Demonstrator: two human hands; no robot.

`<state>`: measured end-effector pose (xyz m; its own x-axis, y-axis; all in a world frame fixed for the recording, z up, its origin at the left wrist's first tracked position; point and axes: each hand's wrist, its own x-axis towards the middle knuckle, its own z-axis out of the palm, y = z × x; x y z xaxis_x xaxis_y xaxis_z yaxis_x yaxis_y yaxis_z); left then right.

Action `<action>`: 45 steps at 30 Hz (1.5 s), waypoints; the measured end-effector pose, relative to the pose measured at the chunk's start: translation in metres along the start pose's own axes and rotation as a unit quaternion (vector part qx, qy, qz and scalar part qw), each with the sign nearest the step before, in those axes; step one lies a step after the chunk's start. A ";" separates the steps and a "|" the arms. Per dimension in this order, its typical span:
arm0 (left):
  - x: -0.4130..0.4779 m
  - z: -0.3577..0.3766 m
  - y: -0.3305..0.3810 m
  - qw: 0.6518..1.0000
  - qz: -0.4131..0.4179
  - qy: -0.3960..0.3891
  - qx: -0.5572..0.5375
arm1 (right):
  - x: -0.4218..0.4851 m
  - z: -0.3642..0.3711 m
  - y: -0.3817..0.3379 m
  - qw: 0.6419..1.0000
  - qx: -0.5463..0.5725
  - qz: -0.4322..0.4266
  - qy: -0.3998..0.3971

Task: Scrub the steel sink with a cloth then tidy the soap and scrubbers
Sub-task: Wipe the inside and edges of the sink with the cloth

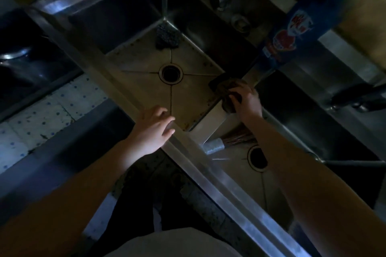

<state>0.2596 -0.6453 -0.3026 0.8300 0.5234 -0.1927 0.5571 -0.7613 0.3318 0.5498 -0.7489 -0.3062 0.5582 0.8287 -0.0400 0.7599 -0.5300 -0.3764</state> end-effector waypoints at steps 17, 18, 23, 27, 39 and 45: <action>0.013 0.002 0.022 0.998 -0.037 0.024 0.034 | 0.007 0.004 0.029 0.998 0.013 -0.052 -0.015; 0.014 0.002 0.023 0.998 -0.037 0.024 0.035 | 0.003 0.006 0.030 0.998 0.009 -0.063 -0.022; 0.016 0.001 0.020 0.999 -0.037 0.016 0.033 | 0.018 -0.002 0.045 0.997 0.016 -0.073 -0.028; 0.013 0.000 0.020 0.999 -0.042 0.012 0.021 | 0.060 -0.019 0.053 0.998 0.013 0.010 -0.053; 0.010 0.001 0.021 0.999 -0.032 0.012 0.019 | 0.023 -0.004 0.022 1.000 0.027 -0.002 -0.016; 0.018 0.005 0.039 0.998 -0.016 0.007 0.062 | -0.044 0.020 -0.008 0.995 0.011 -0.098 -0.024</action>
<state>0.2962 -0.6669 -0.2976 0.8119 0.5526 -0.1883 0.5829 -0.7855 0.2078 0.5131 -0.7774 -0.3201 0.3826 0.9239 -0.0078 0.8452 -0.3533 -0.4010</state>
